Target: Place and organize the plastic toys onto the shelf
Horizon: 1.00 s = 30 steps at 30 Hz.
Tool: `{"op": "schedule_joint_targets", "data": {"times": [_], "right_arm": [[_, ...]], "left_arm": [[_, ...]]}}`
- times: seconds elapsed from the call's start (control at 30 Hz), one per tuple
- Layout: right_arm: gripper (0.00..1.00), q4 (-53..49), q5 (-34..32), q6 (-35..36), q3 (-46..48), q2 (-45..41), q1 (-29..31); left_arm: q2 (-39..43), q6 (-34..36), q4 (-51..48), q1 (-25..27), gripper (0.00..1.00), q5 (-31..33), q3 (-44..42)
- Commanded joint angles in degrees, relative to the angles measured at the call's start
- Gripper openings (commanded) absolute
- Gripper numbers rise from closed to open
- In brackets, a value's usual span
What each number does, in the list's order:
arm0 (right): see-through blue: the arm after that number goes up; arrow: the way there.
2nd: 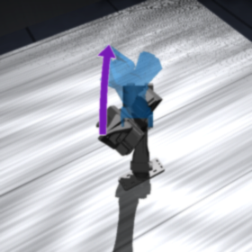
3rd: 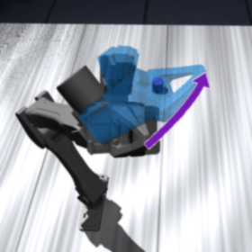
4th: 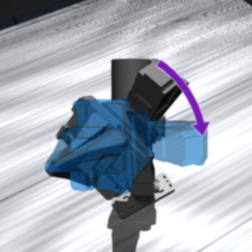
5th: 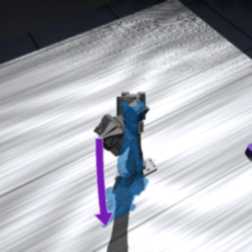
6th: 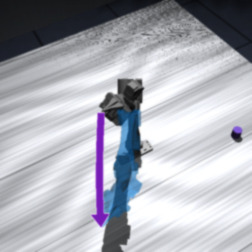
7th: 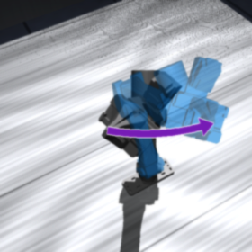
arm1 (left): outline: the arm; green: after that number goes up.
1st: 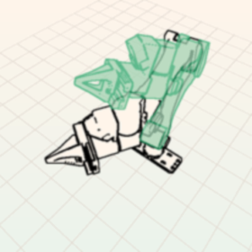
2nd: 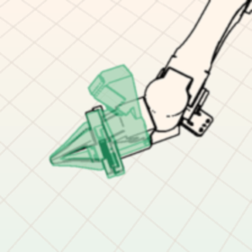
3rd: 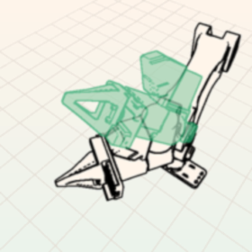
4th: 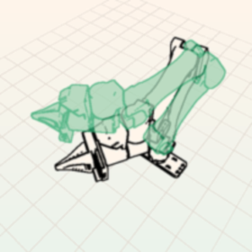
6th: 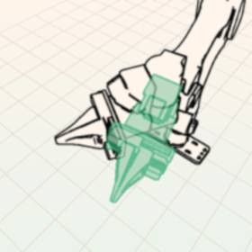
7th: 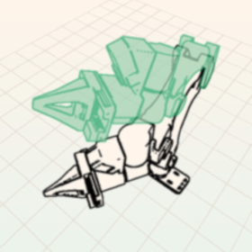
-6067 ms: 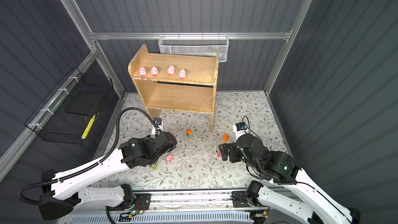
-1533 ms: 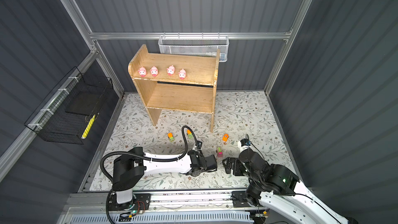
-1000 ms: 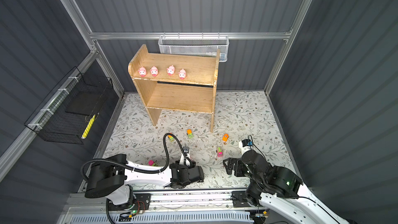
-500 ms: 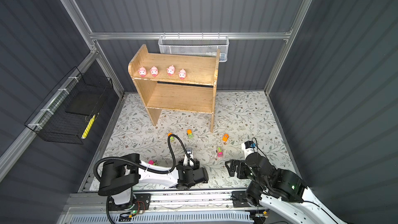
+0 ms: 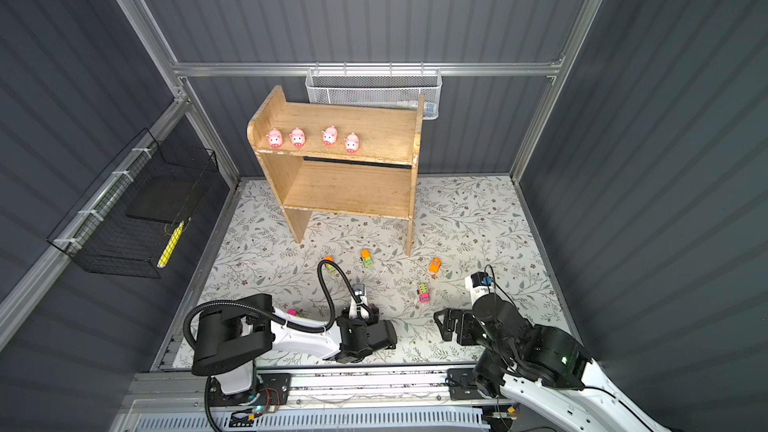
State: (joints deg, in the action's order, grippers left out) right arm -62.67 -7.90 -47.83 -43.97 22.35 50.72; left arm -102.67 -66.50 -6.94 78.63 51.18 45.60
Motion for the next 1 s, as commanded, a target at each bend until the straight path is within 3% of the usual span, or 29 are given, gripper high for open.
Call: {"op": "schedule_joint_targets", "data": {"times": [0.0,0.2,0.43,0.6,0.97], "right_arm": [[0.99,-0.8,-0.02,-0.16,-1.59,0.68,0.17],[0.99,-0.78,-0.11,0.03,-1.74,0.94,0.17],[0.99,-0.96,-0.22,0.11,-2.18,1.34,0.1],[0.99,-0.78,-0.17,0.11,-2.13,1.6,0.17],[0.99,0.89,1.21,0.38,-2.52,2.52,0.17]], "left_arm": [[-0.94,-0.67,1.22,-0.45,0.58,0.59,-0.72],[-1.29,0.09,1.39,-0.82,0.39,0.12,-0.5],[-1.17,0.62,0.98,-1.15,0.36,-0.47,-0.18],[-0.43,0.58,-4.5,-1.19,0.31,-0.71,2.33],[3.89,2.08,-14.15,-1.93,0.29,-5.47,7.41]]}}
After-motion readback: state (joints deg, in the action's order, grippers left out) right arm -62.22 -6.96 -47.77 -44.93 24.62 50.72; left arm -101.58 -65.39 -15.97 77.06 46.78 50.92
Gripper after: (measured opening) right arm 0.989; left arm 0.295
